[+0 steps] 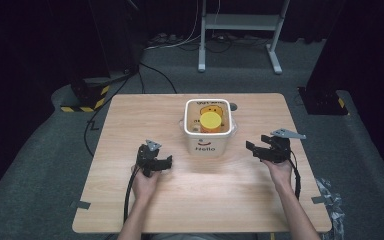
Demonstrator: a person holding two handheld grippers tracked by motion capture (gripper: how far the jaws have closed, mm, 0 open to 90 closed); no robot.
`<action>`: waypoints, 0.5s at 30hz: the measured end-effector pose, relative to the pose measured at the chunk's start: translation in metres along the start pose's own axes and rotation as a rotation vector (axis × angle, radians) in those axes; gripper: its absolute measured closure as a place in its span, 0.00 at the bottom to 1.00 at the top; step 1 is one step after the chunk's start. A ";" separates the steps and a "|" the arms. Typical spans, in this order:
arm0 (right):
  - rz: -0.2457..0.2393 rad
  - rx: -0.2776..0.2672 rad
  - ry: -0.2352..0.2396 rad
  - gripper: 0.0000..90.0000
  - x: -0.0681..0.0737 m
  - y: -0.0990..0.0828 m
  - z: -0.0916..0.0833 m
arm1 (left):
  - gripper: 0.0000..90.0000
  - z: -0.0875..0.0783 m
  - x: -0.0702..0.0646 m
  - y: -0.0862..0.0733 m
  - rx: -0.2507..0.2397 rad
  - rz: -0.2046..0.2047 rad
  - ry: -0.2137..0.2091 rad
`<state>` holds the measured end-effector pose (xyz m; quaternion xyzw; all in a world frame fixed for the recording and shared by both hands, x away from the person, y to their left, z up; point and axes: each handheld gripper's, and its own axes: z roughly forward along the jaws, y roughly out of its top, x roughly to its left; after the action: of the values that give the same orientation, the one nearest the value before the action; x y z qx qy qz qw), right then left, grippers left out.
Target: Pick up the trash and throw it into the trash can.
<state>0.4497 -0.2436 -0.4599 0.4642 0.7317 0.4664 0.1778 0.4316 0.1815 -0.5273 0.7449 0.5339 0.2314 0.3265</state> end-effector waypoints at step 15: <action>-0.005 0.129 -0.100 0.25 -0.007 -0.032 0.022 | 0.20 0.000 0.000 0.000 0.001 0.000 0.001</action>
<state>0.4522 -0.2426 -0.4997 0.4955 0.7517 0.3940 0.1848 0.4315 0.1815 -0.5272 0.7449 0.5341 0.2316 0.3260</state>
